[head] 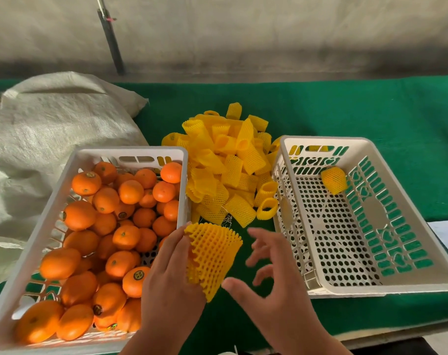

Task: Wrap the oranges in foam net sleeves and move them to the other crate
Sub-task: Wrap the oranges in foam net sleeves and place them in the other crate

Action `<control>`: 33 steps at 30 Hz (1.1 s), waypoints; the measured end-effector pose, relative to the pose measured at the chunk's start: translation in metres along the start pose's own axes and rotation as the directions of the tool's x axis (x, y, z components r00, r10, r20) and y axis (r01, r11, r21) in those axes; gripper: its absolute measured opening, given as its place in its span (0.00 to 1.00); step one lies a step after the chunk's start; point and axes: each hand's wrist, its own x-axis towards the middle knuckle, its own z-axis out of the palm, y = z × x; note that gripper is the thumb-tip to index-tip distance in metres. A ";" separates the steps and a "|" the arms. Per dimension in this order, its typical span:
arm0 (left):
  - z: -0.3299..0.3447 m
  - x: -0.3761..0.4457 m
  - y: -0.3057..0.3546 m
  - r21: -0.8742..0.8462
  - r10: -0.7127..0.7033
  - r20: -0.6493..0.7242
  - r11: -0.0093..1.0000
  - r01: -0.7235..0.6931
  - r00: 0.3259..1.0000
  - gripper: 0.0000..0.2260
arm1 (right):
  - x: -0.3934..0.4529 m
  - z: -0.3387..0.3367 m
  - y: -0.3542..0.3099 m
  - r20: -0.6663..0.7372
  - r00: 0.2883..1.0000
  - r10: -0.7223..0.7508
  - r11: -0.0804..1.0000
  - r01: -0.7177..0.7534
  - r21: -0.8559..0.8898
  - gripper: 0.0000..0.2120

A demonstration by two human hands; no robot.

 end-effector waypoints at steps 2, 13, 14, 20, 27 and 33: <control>-0.001 0.000 0.004 -0.018 0.027 -0.030 0.999 -0.027 0.999 0.32 | 0.007 0.000 -0.001 0.041 0.992 0.116 0.993 -0.117 0.026 0.50; -0.001 -0.003 0.028 -0.177 0.100 0.082 0.981 -0.085 0.992 0.30 | 0.016 0.026 0.003 -0.056 0.976 0.210 0.974 -0.204 0.103 0.39; -0.003 -0.005 0.027 -0.241 0.126 0.065 0.965 -0.107 0.990 0.26 | 0.017 0.024 0.007 -0.066 0.973 0.223 0.969 -0.213 0.126 0.38; -0.015 0.013 0.018 -0.636 -0.317 0.221 0.670 0.383 0.922 0.15 | 0.020 0.003 0.022 0.041 0.980 0.193 0.972 -0.197 0.125 0.43; 0.002 0.040 0.019 -0.589 -0.232 0.770 0.100 0.802 0.594 0.27 | 0.023 0.003 0.020 0.243 0.969 0.043 0.999 -0.047 0.011 0.51; 0.020 0.057 0.039 -0.590 -0.251 0.750 0.165 0.791 0.612 0.29 | 0.038 0.001 0.024 0.182 0.951 0.251 0.940 -0.284 0.187 0.36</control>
